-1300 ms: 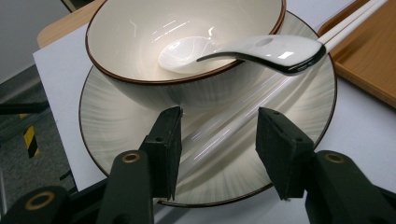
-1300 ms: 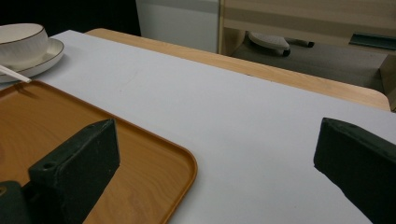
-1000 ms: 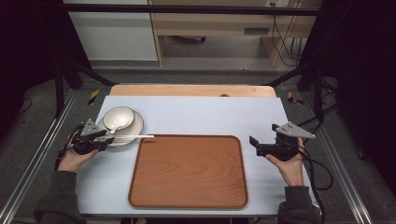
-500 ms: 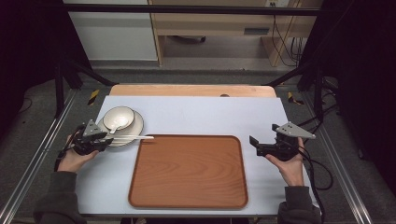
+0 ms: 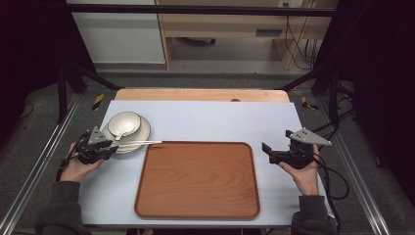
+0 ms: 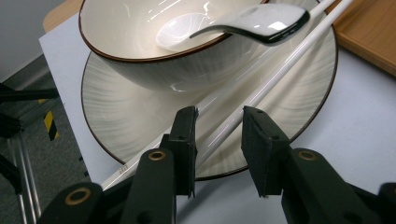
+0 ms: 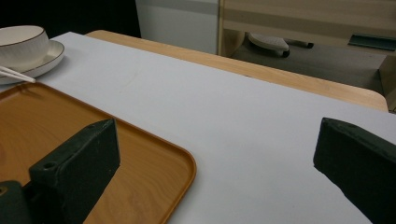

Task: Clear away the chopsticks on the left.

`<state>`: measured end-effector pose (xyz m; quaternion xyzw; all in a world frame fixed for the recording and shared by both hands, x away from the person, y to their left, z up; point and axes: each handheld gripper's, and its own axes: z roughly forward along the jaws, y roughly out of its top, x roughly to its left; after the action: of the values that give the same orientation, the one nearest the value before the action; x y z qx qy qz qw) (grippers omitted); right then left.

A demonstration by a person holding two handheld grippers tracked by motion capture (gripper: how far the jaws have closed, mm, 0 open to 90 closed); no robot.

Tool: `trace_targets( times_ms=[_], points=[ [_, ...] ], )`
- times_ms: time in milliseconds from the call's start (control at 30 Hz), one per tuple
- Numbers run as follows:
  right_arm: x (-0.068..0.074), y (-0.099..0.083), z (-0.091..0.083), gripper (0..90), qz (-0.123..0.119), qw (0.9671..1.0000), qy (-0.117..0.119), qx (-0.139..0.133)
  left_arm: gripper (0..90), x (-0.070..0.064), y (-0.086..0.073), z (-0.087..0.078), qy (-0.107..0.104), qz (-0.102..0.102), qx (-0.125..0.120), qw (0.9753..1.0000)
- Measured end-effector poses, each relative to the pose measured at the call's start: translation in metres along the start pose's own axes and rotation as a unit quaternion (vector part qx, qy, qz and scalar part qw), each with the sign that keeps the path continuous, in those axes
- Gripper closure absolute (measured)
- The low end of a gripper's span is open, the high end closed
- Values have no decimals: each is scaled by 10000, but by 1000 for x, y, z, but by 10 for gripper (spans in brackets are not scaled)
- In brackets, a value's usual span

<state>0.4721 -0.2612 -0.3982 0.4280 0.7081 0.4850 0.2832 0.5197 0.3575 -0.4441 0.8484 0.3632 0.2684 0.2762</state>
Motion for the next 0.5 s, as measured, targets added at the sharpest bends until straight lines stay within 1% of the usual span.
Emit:
trace_targets(
  times_ms=[33,67,167,333,433,500],
  points=[
    [0,0,0,9,-5,10000,-1,-7,654,-1,0,0,-11,-19,9,10000],
    [0,0,0,9,-6,10000,-2,-17,663,-1,1,-1,3,36,76,10000],
    [0,0,0,9,8,10000,4,-22,669,-3,2,-1,12,-10,62,10000],
    [0,0,-1,10,13,10000,5,-18,695,-5,3,-2,25,-9,83,10000],
    [-1,0,-1,10,16,10000,9,-23,707,-6,2,-2,3,-77,61,10000],
    [-1,0,-1,11,17,10000,11,-26,714,-7,2,-2,26,-77,70,9999]
  ],
)
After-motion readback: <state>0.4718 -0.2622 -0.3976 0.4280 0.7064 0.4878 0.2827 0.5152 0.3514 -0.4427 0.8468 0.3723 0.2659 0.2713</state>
